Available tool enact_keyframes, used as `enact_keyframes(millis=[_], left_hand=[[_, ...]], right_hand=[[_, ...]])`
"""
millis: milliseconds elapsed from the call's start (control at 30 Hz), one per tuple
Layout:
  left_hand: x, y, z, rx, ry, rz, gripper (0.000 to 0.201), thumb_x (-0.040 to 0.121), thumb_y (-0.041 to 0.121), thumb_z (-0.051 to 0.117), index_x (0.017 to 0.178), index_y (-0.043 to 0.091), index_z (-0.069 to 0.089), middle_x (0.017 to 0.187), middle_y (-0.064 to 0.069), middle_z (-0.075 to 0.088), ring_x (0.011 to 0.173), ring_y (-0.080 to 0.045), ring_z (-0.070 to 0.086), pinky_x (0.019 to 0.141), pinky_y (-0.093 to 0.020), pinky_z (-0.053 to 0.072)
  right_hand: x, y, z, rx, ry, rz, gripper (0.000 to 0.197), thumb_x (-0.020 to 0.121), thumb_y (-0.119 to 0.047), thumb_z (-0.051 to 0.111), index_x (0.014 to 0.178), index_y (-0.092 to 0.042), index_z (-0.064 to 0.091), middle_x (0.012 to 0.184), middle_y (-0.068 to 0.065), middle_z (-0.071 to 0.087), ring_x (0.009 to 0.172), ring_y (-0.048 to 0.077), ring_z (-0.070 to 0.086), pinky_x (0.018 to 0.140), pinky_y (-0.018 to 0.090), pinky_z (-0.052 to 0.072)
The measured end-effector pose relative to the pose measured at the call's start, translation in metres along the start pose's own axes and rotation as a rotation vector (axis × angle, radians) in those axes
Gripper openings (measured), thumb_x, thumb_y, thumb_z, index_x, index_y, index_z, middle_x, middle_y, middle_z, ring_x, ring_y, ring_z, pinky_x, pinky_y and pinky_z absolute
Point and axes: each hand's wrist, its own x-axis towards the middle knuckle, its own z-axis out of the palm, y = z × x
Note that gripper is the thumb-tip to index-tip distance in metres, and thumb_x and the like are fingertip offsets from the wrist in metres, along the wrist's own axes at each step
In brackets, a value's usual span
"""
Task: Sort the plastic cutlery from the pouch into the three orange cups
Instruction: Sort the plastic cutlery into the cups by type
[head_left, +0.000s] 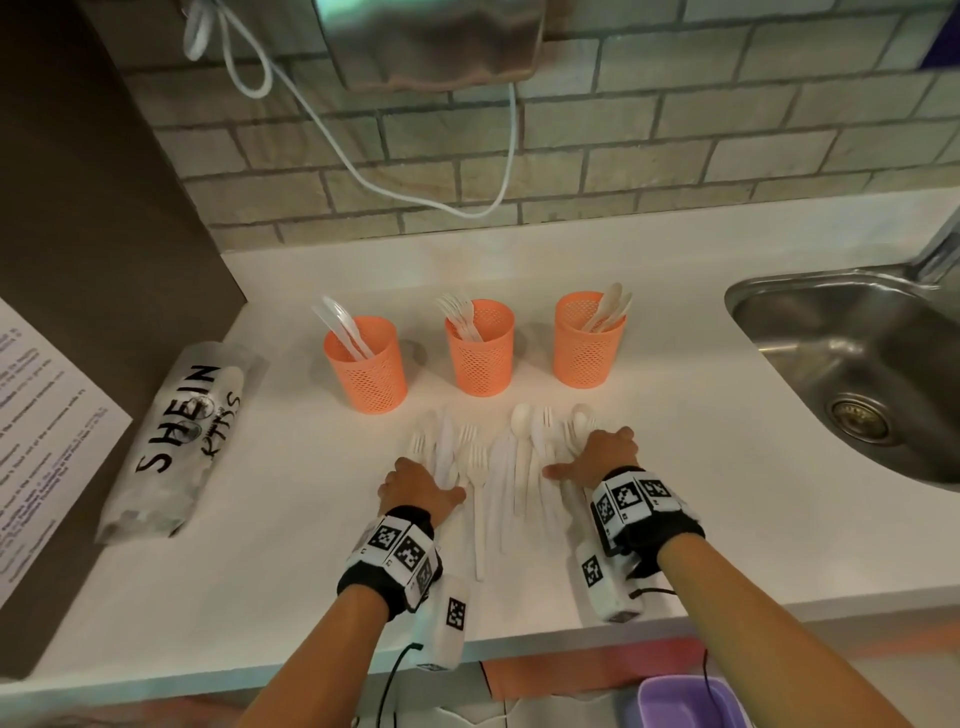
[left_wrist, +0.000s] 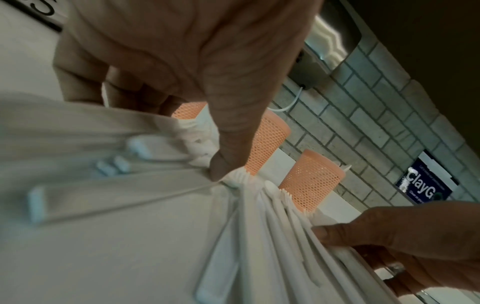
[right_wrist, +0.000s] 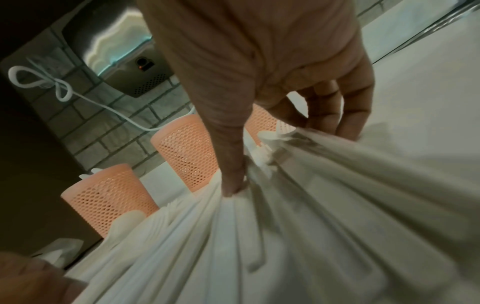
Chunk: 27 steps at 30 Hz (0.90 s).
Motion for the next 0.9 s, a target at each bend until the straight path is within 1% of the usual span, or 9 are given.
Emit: enact_keyframes(millis=[100, 233, 333, 400, 467, 567, 733, 800, 900], left_hand=[[0.007, -0.003, -0.004, -0.047, -0.007, -0.003, 0.084, 0.084, 0.038, 0.063, 0.138, -0.007, 0.017, 0.143, -0.02, 0.037, 0.132, -0.033, 0.038, 0.109, -0.038, 0.034], [0.007, -0.002, -0.005, -0.026, 0.002, 0.005, 0.074, 0.086, 0.039, 0.06, 0.135, -0.005, 0.025, 0.14, -0.019, 0.038, 0.129, -0.032, 0.04, 0.106, -0.037, 0.036], [0.004, -0.001, -0.006, -0.013, 0.02, 0.006, 0.074, 0.086, 0.044, 0.057, 0.135, -0.003, 0.027, 0.14, -0.019, 0.034, 0.129, -0.031, 0.038, 0.103, -0.037, 0.036], [0.005, -0.001, -0.006, 0.017, 0.036, 0.008, 0.08, 0.083, 0.048, 0.06, 0.135, -0.003, 0.027, 0.14, -0.019, 0.033, 0.129, -0.032, 0.038, 0.104, -0.037, 0.036], [0.007, -0.002, -0.006, 0.033, 0.039, 0.019, 0.081, 0.081, 0.046, 0.064, 0.134, -0.003, 0.027, 0.14, -0.019, 0.033, 0.129, -0.033, 0.038, 0.105, -0.038, 0.035], [0.011, -0.004, -0.008, 0.009, 0.009, 0.025, 0.079, 0.081, 0.039, 0.067, 0.133, -0.003, 0.027, 0.139, -0.02, 0.038, 0.129, -0.033, 0.04, 0.106, -0.038, 0.036], [0.016, -0.006, -0.014, -0.017, -0.05, 0.037, 0.079, 0.081, 0.037, 0.067, 0.135, -0.005, 0.026, 0.139, -0.018, 0.041, 0.128, -0.032, 0.043, 0.103, -0.037, 0.04], [0.015, -0.005, -0.012, -0.003, -0.035, 0.04, 0.079, 0.081, 0.04, 0.066, 0.135, -0.005, 0.028, 0.138, -0.018, 0.043, 0.127, -0.032, 0.044, 0.101, -0.036, 0.04], [0.011, -0.004, -0.01, 0.111, 0.009, 0.038, 0.08, 0.08, 0.05, 0.061, 0.134, -0.002, 0.033, 0.138, -0.016, 0.041, 0.13, -0.03, 0.038, 0.105, -0.037, 0.035]], right_hand=[[0.003, 0.0, -0.005, 0.047, -0.001, -0.007, 0.075, 0.071, -0.049, 0.073, 0.124, -0.003, 0.044, 0.133, 0.018, 0.039, 0.125, 0.031, 0.041, 0.1, 0.036, 0.039], [0.001, 0.0, -0.003, 0.103, 0.046, -0.009, 0.066, 0.076, -0.041, 0.072, 0.123, -0.001, 0.045, 0.13, 0.018, 0.048, 0.125, 0.03, 0.042, 0.101, 0.035, 0.037], [-0.002, 0.0, 0.002, 0.144, 0.086, 0.008, 0.067, 0.077, -0.047, 0.067, 0.121, -0.001, 0.047, 0.13, 0.019, 0.044, 0.123, 0.031, 0.042, 0.098, 0.036, 0.039], [-0.006, 0.0, 0.005, 0.102, 0.084, 0.017, 0.076, 0.071, -0.055, 0.07, 0.121, -0.002, 0.047, 0.129, 0.017, 0.041, 0.123, 0.031, 0.04, 0.097, 0.036, 0.039], [-0.008, -0.001, 0.005, 0.065, 0.074, 0.023, 0.08, 0.067, -0.055, 0.073, 0.121, -0.002, 0.046, 0.129, 0.017, 0.042, 0.123, 0.029, 0.041, 0.097, 0.035, 0.04], [-0.007, 0.0, 0.001, 0.068, 0.06, 0.04, 0.077, 0.067, -0.048, 0.077, 0.12, -0.002, 0.046, 0.128, 0.017, 0.047, 0.121, 0.028, 0.046, 0.097, 0.033, 0.041], [-0.005, 0.002, 0.0, 0.072, 0.081, 0.075, 0.066, 0.071, -0.038, 0.077, 0.118, -0.001, 0.049, 0.125, 0.014, 0.055, 0.121, 0.029, 0.047, 0.096, 0.033, 0.041], [-0.004, 0.003, 0.0, 0.092, 0.066, 0.085, 0.065, 0.072, -0.035, 0.076, 0.12, 0.0, 0.048, 0.127, 0.016, 0.053, 0.123, 0.03, 0.044, 0.095, 0.033, 0.041], [-0.003, 0.002, 0.002, 0.12, 0.079, 0.078, 0.064, 0.075, -0.031, 0.074, 0.123, 0.0, 0.045, 0.129, 0.018, 0.049, 0.124, 0.031, 0.043, 0.095, 0.034, 0.041]])
